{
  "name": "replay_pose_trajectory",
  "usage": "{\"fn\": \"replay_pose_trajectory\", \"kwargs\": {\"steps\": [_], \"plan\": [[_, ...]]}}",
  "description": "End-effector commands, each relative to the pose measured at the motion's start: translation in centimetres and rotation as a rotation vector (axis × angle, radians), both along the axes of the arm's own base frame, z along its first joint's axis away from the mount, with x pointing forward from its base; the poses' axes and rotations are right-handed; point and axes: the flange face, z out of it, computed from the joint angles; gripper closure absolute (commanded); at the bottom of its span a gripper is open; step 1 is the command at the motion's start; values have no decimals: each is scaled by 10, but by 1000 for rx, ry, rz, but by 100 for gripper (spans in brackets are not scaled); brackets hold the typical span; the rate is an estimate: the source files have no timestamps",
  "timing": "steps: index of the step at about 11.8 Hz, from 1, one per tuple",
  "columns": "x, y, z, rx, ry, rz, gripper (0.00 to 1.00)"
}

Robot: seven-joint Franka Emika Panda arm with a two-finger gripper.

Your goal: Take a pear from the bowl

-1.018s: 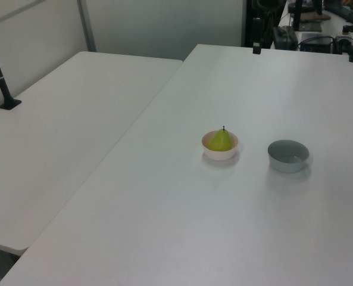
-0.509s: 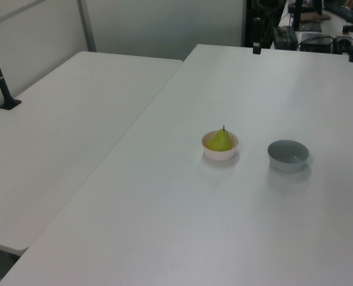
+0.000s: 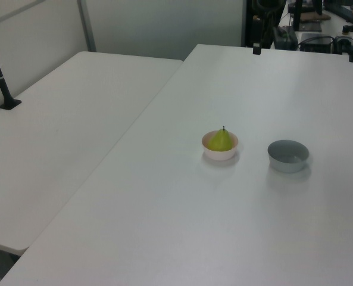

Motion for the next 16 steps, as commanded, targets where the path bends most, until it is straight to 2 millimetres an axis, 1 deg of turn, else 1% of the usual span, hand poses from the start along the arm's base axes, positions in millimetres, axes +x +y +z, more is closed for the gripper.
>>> {"fn": "replay_pose_trajectory", "kwargs": {"steps": [1,3,4,5,6,8,9,13,14,16], "plan": [[-7,9,-1,16,24,23,0],[-6,36,-2,17,18,69,0],[-3,53,-10,16,30,97,0],[-1,67,-9,19,0,121,0],[6,77,-13,22,-33,136,0],[16,83,-26,21,-43,145,0],[21,88,-37,20,-47,169,0],[37,101,-103,16,-56,200,0],[42,108,-120,12,-46,211,0],[52,116,-151,7,-31,223,0]]}}
